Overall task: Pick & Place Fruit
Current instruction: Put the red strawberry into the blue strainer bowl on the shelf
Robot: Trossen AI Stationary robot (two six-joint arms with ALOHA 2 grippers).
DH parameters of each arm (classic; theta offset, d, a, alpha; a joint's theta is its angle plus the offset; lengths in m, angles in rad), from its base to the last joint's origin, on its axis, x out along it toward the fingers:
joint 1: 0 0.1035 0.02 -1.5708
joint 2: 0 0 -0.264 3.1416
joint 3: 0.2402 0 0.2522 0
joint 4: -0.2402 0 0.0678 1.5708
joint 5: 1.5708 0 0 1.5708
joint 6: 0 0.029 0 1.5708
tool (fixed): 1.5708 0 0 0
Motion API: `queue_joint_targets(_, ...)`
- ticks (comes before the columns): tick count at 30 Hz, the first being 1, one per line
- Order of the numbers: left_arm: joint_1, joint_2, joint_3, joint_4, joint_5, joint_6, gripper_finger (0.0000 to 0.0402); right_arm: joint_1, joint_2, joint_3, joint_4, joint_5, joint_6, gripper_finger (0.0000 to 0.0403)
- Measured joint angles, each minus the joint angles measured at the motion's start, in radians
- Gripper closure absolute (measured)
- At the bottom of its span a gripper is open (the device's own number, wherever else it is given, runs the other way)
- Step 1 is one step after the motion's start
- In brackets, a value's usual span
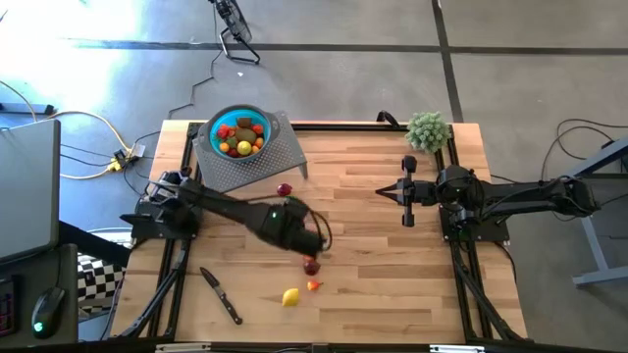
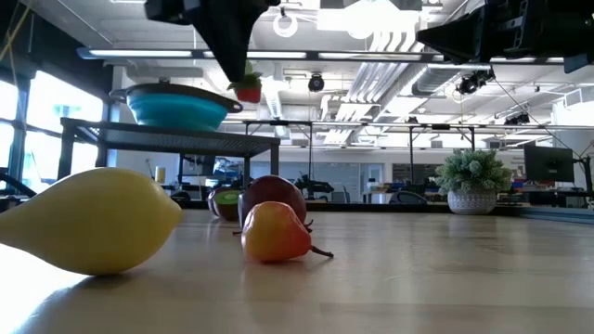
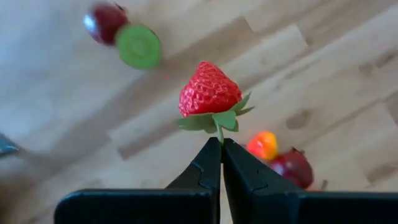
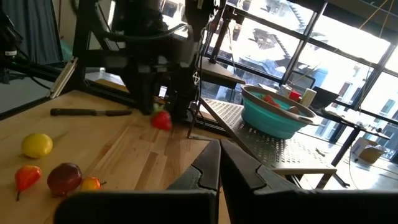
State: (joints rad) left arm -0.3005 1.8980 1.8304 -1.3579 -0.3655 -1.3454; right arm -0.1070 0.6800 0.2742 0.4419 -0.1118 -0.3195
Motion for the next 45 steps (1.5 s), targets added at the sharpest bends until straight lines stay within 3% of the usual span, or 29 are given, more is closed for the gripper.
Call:
queue_joint_targets(9,0.141,0.001,0.200,-0.221,-0.046,0.213,0.0401,0.000,0.000,0.000,-0.003,0.000,0.000,0.0401)
queue_joint_targets(15,0.237,-0.033,0.287,-0.214,-0.092,0.377,0.0401,0.000,0.000,0.000,-0.008,0.000,0.000,0.0401)
queue_joint_targets(26,0.448,-0.129,0.288,-0.214,-0.074,0.515,0.0401,0.000,0.000,0.000,-0.018,0.000,0.000,0.0400)
queue_joint_targets(40,0.705,-0.156,0.278,-0.212,-0.035,0.661,0.0401,0.000,0.000,0.000,-0.035,0.005,-0.003,0.0400)
queue_joint_targets(45,0.794,-0.157,0.222,-0.213,0.044,0.681,0.0401,0.000,0.000,0.000,-0.053,0.005,-0.003,0.0400)
